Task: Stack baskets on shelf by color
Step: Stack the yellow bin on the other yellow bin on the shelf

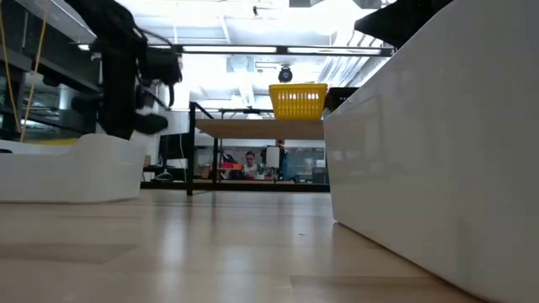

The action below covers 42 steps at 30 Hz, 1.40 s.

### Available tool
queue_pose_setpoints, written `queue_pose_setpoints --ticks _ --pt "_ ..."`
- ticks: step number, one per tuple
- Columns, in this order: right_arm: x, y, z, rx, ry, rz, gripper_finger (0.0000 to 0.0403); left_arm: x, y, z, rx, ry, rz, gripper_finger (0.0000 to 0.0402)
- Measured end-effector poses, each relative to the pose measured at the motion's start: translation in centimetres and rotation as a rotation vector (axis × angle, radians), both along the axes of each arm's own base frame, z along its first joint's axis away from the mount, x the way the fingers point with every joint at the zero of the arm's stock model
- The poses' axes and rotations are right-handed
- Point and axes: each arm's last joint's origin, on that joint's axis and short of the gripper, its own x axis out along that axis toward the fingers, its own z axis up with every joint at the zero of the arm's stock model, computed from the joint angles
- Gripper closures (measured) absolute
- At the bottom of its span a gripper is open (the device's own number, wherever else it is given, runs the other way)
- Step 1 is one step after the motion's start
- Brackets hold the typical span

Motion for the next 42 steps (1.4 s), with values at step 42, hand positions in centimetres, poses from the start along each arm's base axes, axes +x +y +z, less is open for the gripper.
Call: queue_pose_setpoints --ticks 42 --pt "0.0 -0.1 0.0 0.001 0.002 -0.036 0.0402 17.1 -2.4 21.0 0.447 -1.007 -0.620 0.0401"
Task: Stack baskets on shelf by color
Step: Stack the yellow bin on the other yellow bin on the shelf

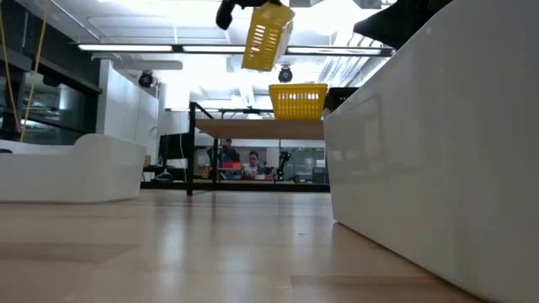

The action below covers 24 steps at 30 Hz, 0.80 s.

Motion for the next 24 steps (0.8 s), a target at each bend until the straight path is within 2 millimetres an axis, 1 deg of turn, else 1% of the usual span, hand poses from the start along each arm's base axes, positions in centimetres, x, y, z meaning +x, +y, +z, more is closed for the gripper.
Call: queue_pose_setpoints --ticks 3,6,10,14,18,24 --pt "0.0 0.0 0.0 0.005 0.000 0.000 0.0402 1.2 0.0 0.8 -0.002 0.073 0.030 0.0401" --pt "0.0 0.0 0.0 0.017 0.002 0.000 0.0402 2.3 -0.2 1.0 0.009 0.113 0.070 0.0401" --pt "0.0 0.0 -0.1 0.017 0.008 0.000 0.0402 3.5 -0.4 0.6 -0.020 0.091 0.064 0.0401" --pt "0.0 0.0 -0.1 0.024 0.008 0.001 0.0402 4.5 -0.3 -0.5 -0.039 0.113 0.061 0.0401" --pt "0.0 0.0 -0.1 0.024 0.009 0.001 0.0402 5.3 -0.1 -1.3 -0.055 0.120 0.066 0.0401" --pt "0.0 0.0 -0.1 0.024 0.009 0.000 0.0402 5.1 0.4 -1.3 -0.038 0.125 0.119 0.0401"
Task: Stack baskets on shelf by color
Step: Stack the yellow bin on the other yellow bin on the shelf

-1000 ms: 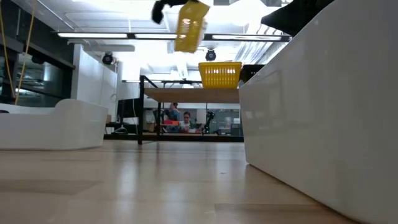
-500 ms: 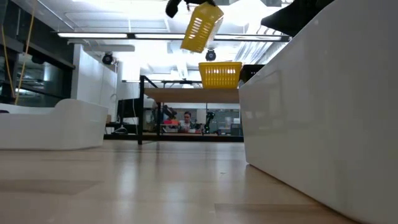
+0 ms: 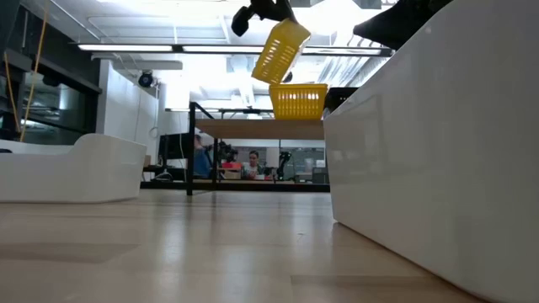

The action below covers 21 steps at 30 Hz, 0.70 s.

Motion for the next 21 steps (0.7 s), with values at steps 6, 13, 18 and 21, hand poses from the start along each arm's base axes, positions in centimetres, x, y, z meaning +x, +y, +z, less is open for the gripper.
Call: queue_pose_setpoints --ticks 6,13,18,21 --pt "0.0 0.0 0.0 0.000 0.001 0.000 0.0402 0.0 0.0 0.0 0.012 0.012 0.005 0.0395" --pt "0.0 0.0 0.0 0.000 0.000 0.000 0.0402 0.9 -0.1 -1.0 0.014 0.043 -0.010 0.0382" --pt "0.0 0.0 0.0 0.000 0.003 0.000 0.0402 1.5 0.2 -1.7 0.011 0.049 -0.010 0.0381" --pt "0.0 0.0 0.0 0.000 0.003 0.000 0.0402 1.6 0.3 -2.0 0.003 0.057 -0.021 0.0381"
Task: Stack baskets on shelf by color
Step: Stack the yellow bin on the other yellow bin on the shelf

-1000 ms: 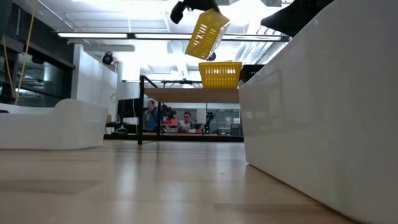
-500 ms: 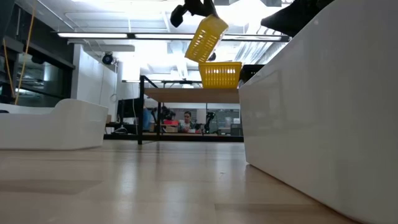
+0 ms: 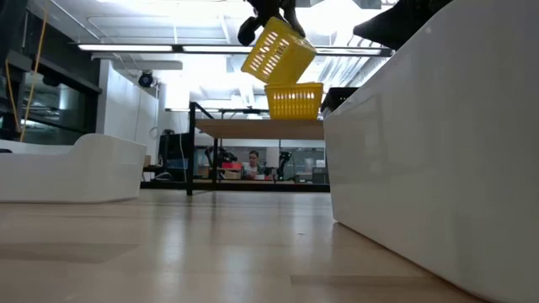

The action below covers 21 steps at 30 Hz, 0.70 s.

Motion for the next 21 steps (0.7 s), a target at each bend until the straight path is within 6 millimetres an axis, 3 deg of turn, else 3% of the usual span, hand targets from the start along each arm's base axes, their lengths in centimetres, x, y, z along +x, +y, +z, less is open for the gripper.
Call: queue_pose_setpoints --ticks 21 --pt "0.00 0.00 0.00 0.000 0.000 0.000 0.0402 0.26 0.07 0.72 0.054 -0.047 -0.016 0.0380"
